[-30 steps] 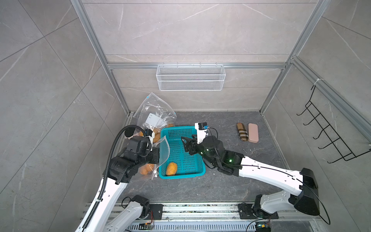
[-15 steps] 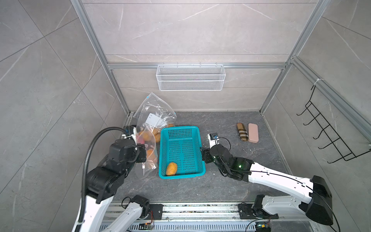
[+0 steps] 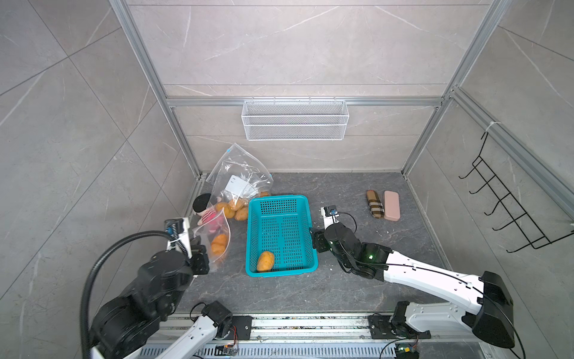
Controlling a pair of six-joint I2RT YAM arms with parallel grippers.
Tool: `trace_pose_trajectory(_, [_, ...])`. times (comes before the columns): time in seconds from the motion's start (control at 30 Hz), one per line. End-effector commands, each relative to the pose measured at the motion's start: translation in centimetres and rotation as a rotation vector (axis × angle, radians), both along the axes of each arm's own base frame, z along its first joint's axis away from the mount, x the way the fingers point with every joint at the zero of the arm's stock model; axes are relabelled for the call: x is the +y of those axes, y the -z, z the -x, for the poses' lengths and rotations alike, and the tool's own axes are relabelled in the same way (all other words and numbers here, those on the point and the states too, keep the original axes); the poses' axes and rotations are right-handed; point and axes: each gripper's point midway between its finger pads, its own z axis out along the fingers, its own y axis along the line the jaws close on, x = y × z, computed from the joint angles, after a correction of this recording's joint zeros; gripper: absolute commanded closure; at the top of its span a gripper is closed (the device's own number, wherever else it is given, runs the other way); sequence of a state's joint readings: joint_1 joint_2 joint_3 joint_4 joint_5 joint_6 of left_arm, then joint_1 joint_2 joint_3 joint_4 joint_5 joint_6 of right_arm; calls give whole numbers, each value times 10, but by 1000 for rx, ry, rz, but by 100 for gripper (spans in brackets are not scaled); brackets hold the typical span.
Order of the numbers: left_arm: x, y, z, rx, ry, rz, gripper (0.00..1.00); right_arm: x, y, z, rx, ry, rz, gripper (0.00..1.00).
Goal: Put the potatoes into a zipper bag and zip it
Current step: Pick up the potato from the basket.
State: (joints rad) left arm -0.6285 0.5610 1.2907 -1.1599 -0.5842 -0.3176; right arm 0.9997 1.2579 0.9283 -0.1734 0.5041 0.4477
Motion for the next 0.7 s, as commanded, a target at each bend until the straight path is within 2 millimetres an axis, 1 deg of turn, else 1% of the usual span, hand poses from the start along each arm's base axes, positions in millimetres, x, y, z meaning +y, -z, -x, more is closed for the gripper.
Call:
trace_pose_trajectory(0.0, [-6,-16,1,-57,26,71,100,8,-5,0,15,-36,-1,31])
trace_pose_trajectory(0.1, [-27,4,-10,21,74,79,100,24,-5,4,45,-98,-29,31])
trace_pose_trajectory(0.2, [-60,28,-19,77,178,151,100,41,-2,8,90,-162,-52,32])
trace_pose_trajectory(0.27, [-67,46,-24,117,179,156,100,55,2,12,130,-208,-73,33])
trace_pose_trajectory(0.37, [-72,64,-30,140,180,144,100,74,11,19,199,-270,-104,34])
trace_pose_trajectory(0.47, [-79,70,-33,149,208,138,100,94,20,26,274,-345,-128,36])
trace_pose_trajectory(0.6, [-91,72,-39,154,246,145,100,113,36,31,381,-371,-136,37])
trace_pose_trajectory(0.67, [-93,76,-42,155,249,139,100,122,43,33,429,-385,-148,36])
